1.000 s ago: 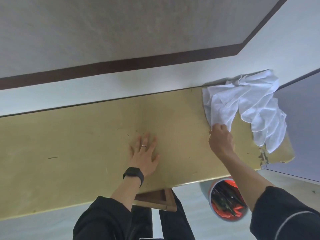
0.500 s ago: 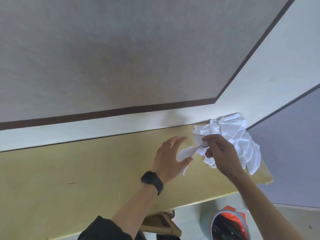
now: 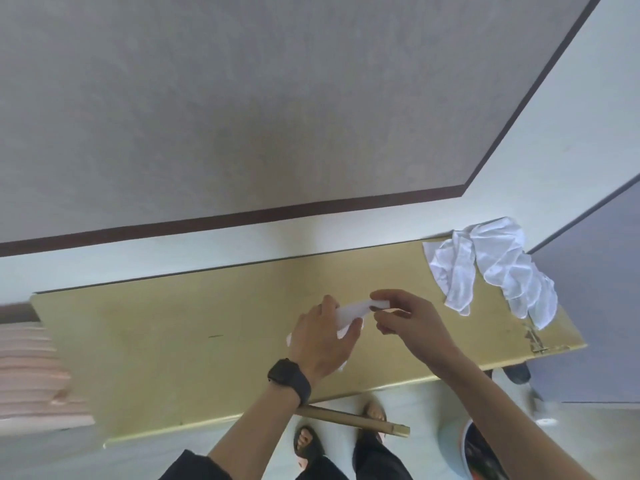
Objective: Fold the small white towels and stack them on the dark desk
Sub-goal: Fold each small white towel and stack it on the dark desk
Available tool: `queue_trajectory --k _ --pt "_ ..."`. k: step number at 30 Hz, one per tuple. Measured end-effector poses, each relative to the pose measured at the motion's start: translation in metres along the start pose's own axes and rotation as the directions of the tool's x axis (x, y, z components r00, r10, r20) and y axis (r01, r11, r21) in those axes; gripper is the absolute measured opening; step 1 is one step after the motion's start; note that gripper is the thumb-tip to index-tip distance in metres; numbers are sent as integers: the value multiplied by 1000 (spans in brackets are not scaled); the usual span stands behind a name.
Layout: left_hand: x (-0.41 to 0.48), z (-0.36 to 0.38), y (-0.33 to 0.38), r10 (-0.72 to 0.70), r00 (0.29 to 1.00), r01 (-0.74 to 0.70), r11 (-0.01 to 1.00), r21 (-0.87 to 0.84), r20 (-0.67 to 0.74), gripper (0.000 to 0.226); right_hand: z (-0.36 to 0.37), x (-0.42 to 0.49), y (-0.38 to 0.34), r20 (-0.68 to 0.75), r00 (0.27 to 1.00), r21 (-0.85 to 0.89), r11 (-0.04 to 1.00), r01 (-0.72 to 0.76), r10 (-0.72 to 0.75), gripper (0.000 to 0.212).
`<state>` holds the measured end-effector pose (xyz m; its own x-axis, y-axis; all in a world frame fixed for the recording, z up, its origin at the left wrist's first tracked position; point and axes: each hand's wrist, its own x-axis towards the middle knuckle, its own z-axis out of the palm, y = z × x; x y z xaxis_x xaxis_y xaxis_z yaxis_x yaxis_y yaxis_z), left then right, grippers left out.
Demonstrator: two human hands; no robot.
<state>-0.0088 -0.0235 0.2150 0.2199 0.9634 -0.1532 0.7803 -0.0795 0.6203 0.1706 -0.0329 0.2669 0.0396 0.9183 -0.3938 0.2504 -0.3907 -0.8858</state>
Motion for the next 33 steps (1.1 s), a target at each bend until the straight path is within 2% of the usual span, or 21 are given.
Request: queue_trajectory --k 1,3,6,9,11,15,19,21,23,27,30,33 --pt "-1 -5 -4 -3 1000 2 995 98 11 29 6 -2 2 14 1000 -36 999 4 -4 31" --pt "-3 -14 -14 14 1000 -17 976 216 17 23 15 -4 4 -8 999 -159 987 33 -34 33" --pt "-9 -27 -28 99 995 -89 961 260 -24 21 23 -5 6 -69 982 -363 921 141 -178 21" --pt "-15 -38 -46 177 984 -163 947 278 -28 27 25 -2 6 -55 947 -532 812 240 -315 8" --pt "-17 -44 -60 192 981 -176 932 318 -19 28 24 2 6 -38 934 -592 761 266 -355 8" --pt "-17 -59 -82 143 990 -134 929 345 0 33 18 11 8 -54 905 -643 708 291 -421 9" --pt "-4 -74 -98 68 995 -89 925 369 68 38 2 38 14 -20 915 -683 673 282 -404 12" --pt "13 -81 -101 42 998 -59 932 357 55 39 -7 61 15 17 925 -706 650 279 -379 16" --pt "33 -89 -102 48 999 -50 940 337 15 37 -14 85 12 34 922 -732 619 286 -387 19" --pt "73 -105 -101 133 979 -84 955 283 -156 27 -22 126 -1 32 892 -771 557 310 -452 19" --pt "90 -118 -97 141 962 -68 953 295 -232 22 -24 144 -12 -2 868 -758 567 323 -497 17" --pt "95 -123 -100 218 915 -91 932 352 -340 8 -22 149 -11 -26 823 -741 564 365 -568 12"
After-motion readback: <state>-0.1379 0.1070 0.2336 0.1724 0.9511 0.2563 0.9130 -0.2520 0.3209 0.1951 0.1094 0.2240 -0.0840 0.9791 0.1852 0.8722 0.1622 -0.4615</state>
